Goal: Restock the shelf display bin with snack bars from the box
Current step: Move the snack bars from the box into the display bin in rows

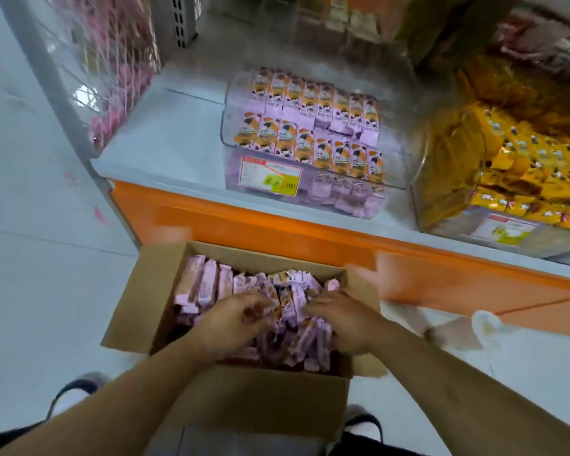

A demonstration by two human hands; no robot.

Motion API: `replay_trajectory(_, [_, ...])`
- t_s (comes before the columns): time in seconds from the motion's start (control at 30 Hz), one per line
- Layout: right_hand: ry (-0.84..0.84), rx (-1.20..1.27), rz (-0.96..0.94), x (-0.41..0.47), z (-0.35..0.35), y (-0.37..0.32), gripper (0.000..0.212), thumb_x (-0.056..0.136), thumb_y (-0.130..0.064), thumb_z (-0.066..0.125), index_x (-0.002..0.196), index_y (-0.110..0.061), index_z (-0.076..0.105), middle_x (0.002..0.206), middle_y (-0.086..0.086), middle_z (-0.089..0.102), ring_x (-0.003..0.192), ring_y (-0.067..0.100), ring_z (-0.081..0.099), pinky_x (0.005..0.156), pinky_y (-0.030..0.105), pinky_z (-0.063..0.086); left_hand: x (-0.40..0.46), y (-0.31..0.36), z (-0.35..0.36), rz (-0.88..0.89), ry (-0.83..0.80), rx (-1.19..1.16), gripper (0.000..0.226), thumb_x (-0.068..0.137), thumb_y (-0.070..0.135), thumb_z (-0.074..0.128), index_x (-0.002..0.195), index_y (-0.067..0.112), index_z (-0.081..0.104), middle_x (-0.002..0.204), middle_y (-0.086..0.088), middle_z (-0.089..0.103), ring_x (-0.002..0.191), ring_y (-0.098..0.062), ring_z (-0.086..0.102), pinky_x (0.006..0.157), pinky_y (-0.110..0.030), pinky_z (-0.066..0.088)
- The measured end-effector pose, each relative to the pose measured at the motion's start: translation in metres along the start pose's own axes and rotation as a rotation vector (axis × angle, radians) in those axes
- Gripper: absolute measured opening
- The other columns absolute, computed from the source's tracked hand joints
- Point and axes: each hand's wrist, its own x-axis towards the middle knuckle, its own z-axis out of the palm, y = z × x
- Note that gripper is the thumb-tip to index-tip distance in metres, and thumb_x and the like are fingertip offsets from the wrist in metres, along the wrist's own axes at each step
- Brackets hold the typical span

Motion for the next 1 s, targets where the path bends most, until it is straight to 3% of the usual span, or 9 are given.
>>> replay_trajectory(0.1, [-0.009,-0.080,-0.007,0.010,0.009,-0.003,0.078,0.087,-0.016,0.074,0.155,-0.034,0.043,0.168,-0.003,0.032,0.160,0.023,0.015,0.130,0.054,0.003,0.005,0.000,0.018,-0.021,-0.016,-0.075,0.036,0.094,0.053,0.064,0.126,0.037,0.068,0.121,0.015,0.069,0.108,-0.004,0.066,0.099,-0.034,0.055])
replay_trajectory(0.17, [0.016,-0.086,-0.007,0.013,0.012,-0.005,0.073,0.087,-0.016,0.072,0.153,-0.034,0.047,0.164,-0.003,0.038,0.158,0.021,0.019,0.128,0.052,-0.008,0.006,0.000,0.027,-0.037,-0.013,-0.097,0.031,0.100,0.041,0.064,0.130,0.035,0.067,0.125,0.014,0.066,0.109,-0.004,0.064,0.097,-0.022,0.052])
replay_trajectory(0.3, [0.020,-0.068,-0.045,0.009,0.016,-0.005,0.065,0.084,-0.018,0.073,0.144,-0.035,0.054,0.144,-0.005,0.053,0.140,0.025,0.039,0.123,0.045,0.023,0.008,-0.006,0.038,-0.091,-0.018,-0.213,0.028,0.101,0.031,0.064,0.129,0.032,0.067,0.116,0.019,0.067,0.102,0.006,0.062,0.096,-0.026,0.056])
replay_trajectory(0.43, [0.043,0.124,-0.026,0.007,-0.006,-0.010,0.048,0.079,-0.023,0.081,0.116,-0.043,0.058,0.120,-0.014,0.052,0.113,0.014,0.050,0.095,0.040,0.052,0.012,-0.007,0.033,-0.119,-0.018,-0.353,0.033,0.094,0.034,0.073,0.126,0.031,0.067,0.117,0.013,0.070,0.109,-0.008,0.067,0.098,-0.040,0.059])
replay_trajectory(0.57, [0.088,0.363,0.033,0.001,-0.054,-0.029,0.039,0.075,-0.026,0.093,0.102,-0.034,0.065,0.101,-0.015,0.058,0.090,0.005,0.057,0.071,0.028,0.052,0.016,0.005,0.019,-0.116,-0.113,-0.544,0.070,0.076,0.059,0.083,0.134,0.026,0.061,0.128,0.008,0.068,0.120,-0.012,0.065,0.107,-0.040,0.054])
replay_trajectory(0.73, [0.170,0.560,0.013,-0.001,-0.080,-0.063,0.034,0.075,-0.023,0.095,0.101,-0.034,0.075,0.110,-0.016,0.062,0.099,0.008,0.063,0.080,0.030,0.057,0.013,0.018,-0.008,-0.143,-0.213,-0.516,0.095,0.067,0.083,0.075,0.147,0.037,0.054,0.148,0.018,0.051,0.136,-0.011,0.051,0.119,-0.042,0.037])
replay_trajectory(0.8, [0.181,0.635,0.010,0.001,-0.082,-0.070,0.034,0.076,-0.019,0.093,0.101,-0.034,0.076,0.114,-0.012,0.063,0.101,0.011,0.066,0.084,0.036,0.060,0.011,0.015,-0.019,-0.123,-0.302,-0.462,0.083,0.070,0.077,0.078,0.140,0.035,0.060,0.146,0.015,0.058,0.134,-0.011,0.054,0.118,-0.042,0.040])
replay_trajectory(0.9, [0.201,0.784,0.011,0.001,-0.085,-0.080,0.044,0.077,-0.018,0.093,0.112,-0.037,0.072,0.117,-0.009,0.065,0.103,0.010,0.068,0.087,0.032,0.060,0.007,0.015,-0.040,-0.048,-0.389,-0.382,0.024,0.089,0.043,0.079,0.102,0.024,0.072,0.093,0.022,0.073,0.093,0.000,0.067,0.086,-0.021,0.050])
replay_trajectory(1.0, [0.259,0.948,0.023,0.011,-0.081,-0.082,0.041,0.087,-0.031,0.085,0.124,-0.038,0.066,0.120,-0.013,0.068,0.116,0.007,0.064,0.101,0.034,0.053,0.002,0.011,-0.059,-0.037,-0.292,-0.372,0.023,0.084,0.039,0.084,0.087,0.017,0.076,0.079,0.011,0.073,0.076,-0.009,0.064,0.076,-0.028,0.045])
